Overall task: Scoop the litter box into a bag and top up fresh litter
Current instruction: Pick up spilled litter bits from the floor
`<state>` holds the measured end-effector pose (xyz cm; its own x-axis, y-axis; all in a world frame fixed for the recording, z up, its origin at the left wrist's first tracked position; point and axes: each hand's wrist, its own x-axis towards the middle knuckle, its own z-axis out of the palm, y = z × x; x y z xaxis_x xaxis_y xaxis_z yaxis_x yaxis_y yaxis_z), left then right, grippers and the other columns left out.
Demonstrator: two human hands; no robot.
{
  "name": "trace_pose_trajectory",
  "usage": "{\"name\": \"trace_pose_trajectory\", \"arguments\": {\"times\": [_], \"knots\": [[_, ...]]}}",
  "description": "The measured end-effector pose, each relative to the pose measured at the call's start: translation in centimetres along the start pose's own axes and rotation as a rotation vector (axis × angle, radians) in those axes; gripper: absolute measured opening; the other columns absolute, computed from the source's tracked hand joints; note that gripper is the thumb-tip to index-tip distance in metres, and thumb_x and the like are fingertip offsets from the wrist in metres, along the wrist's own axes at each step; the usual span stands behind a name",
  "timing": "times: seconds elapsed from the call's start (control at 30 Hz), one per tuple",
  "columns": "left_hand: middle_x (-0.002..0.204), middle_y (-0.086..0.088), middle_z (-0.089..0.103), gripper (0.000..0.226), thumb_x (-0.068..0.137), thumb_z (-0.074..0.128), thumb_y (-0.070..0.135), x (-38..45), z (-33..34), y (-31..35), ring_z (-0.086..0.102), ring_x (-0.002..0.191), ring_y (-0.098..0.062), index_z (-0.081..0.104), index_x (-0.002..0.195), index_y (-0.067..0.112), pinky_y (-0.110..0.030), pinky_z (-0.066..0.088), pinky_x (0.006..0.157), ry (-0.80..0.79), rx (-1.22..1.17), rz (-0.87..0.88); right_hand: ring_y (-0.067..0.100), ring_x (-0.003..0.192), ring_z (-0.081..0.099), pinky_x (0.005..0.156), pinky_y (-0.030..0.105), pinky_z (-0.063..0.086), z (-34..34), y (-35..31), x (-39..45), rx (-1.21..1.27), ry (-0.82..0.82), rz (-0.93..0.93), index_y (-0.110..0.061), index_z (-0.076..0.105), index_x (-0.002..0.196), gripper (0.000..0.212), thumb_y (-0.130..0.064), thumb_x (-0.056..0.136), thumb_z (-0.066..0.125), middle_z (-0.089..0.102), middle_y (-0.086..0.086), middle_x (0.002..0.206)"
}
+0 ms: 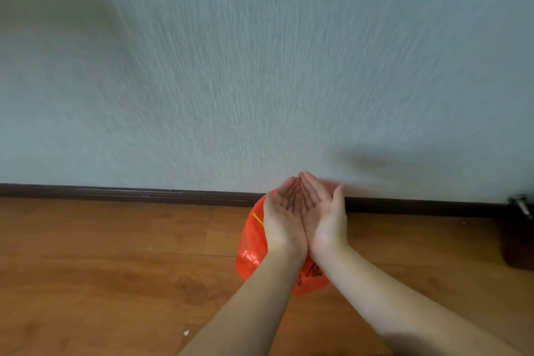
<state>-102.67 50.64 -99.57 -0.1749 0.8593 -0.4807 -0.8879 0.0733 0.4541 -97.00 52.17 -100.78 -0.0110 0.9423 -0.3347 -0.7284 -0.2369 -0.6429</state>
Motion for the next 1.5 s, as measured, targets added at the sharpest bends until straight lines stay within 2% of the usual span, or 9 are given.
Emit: {"name": "trace_pose_trajectory", "arguments": {"times": [0.27, 0.43, 0.63, 0.87, 1.07, 1.2, 1.3, 1.4, 1.5], "knots": [[0.114, -0.014, 0.07, 0.056, 0.105, 0.028, 0.044, 1.0, -2.0, -2.3, 0.068, 0.106, -0.02, 0.065, 0.114, 0.003, -0.024, 0.053, 0.083, 0.059, 0.158, 0.032, 0.021, 0.119, 0.059, 0.104, 0.034, 0.04, -2.4, 1.9, 0.8, -0.084, 0.035, 0.019, -0.01, 0.065, 0.12, 0.07, -0.061, 0.096, 0.024, 0.066, 0.008, 0.123], [0.114, -0.009, 0.071, 0.053, 0.105, 0.028, 0.043, 1.3, -2.3, -2.6, 0.065, 0.112, -0.019, 0.067, 0.112, 0.007, -0.031, 0.046, 0.1, 0.021, 0.238, 0.069, 0.013, 0.117, 0.06, 0.096, 0.028, 0.041, -3.1, 2.2, 1.0, -0.143, -0.025, 0.017, -0.013, 0.063, 0.124, 0.071, -0.063, 0.095, 0.022, 0.065, 0.004, 0.125], [0.115, 0.016, 0.069, 0.05, 0.105, 0.024, 0.045, 1.7, -4.1, -2.5, 0.057, 0.113, 0.004, 0.072, 0.108, 0.031, -0.02, 0.041, 0.095, -0.009, 0.603, 0.1, 0.0, 0.119, 0.055, 0.097, 0.025, 0.036, -3.8, 2.6, 1.4, -0.336, 0.013, -0.02, -0.025, 0.068, 0.117, 0.069, -0.067, 0.093, 0.02, 0.065, -0.009, 0.124], [0.116, 0.014, 0.066, 0.049, 0.103, 0.023, 0.048, 2.5, -5.4, -1.1, 0.056, 0.112, -0.002, 0.07, 0.101, 0.036, -0.03, 0.041, 0.093, 0.017, 0.882, 0.089, 0.002, 0.12, 0.053, 0.107, 0.035, 0.035, -5.2, 3.0, 1.7, -0.525, 0.082, 0.033, -0.038, 0.068, 0.112, 0.061, -0.07, 0.091, 0.02, 0.065, -0.02, 0.12], [0.107, 0.019, 0.063, 0.042, 0.101, 0.025, 0.045, 2.7, -5.4, 0.0, 0.055, 0.099, 0.002, 0.065, 0.108, 0.035, -0.012, 0.036, 0.072, -0.053, 1.277, 0.25, -0.006, 0.117, 0.053, 0.11, 0.031, 0.03, -5.1, 2.6, 1.7, -0.679, 0.054, -0.035, -0.036, 0.068, 0.113, 0.055, -0.064, 0.095, 0.024, 0.064, -0.022, 0.12], [0.117, 0.007, 0.061, 0.038, 0.103, 0.028, 0.03, 3.7, -5.6, 0.6, 0.052, 0.115, -0.016, 0.06, 0.118, 0.019, -0.032, 0.042, 0.092, -0.118, 1.559, 0.401, 0.005, 0.125, 0.049, 0.106, 0.026, 0.033, -4.7, 1.7, 1.8, -0.95, 0.02, -0.091, -0.034, 0.063, 0.12, 0.041, -0.049, 0.1, 0.03, 0.059, -0.015, 0.129], [0.151, 0.003, 0.04, 0.048, 0.102, 0.022, 0.04, 4.0, -6.3, 0.9, 0.024, 0.144, -0.018, 0.045, 0.141, 0.023, -0.039, 0.015, 0.119, -0.126, 1.944, 0.5, 0.014, 0.127, 0.048, 0.108, 0.029, 0.035, -5.0, 0.6, 2.1, -1.471, 0.037, -0.222, -0.021, 0.056, 0.132, 0.039, -0.037, 0.1, 0.041, 0.056, -0.002, 0.135], [0.163, 0.007, 0.011, 0.067, 0.094, 0.002, 0.056, 4.0, -6.9, 1.4, -0.007, 0.15, -0.015, 0.023, 0.152, 0.029, -0.044, -0.012, 0.118, -0.172, 2.14, 0.563, 0.016, 0.124, 0.049, 0.106, 0.039, 0.04, -5.4, -0.3, 1.8, -1.725, 0.056, -0.339, -0.024, 0.056, 0.129, 0.04, -0.042, 0.093, 0.054, 0.058, -0.004, 0.13], [0.164, 0.007, -0.001, 0.072, 0.09, -0.011, 0.061, 4.0, -7.5, 1.8, -0.017, 0.148, -0.016, 0.006, 0.154, 0.034, -0.046, -0.019, 0.115, -0.227, 2.267, 0.615, 0.017, 0.132, 0.042, 0.112, 0.039, 0.033, -5.7, -0.5, 1.7, -1.878, 0.042, -0.432, -0.026, 0.053, 0.131, 0.045, -0.046, 0.091, 0.057, 0.054, -0.004, 0.136]]}}
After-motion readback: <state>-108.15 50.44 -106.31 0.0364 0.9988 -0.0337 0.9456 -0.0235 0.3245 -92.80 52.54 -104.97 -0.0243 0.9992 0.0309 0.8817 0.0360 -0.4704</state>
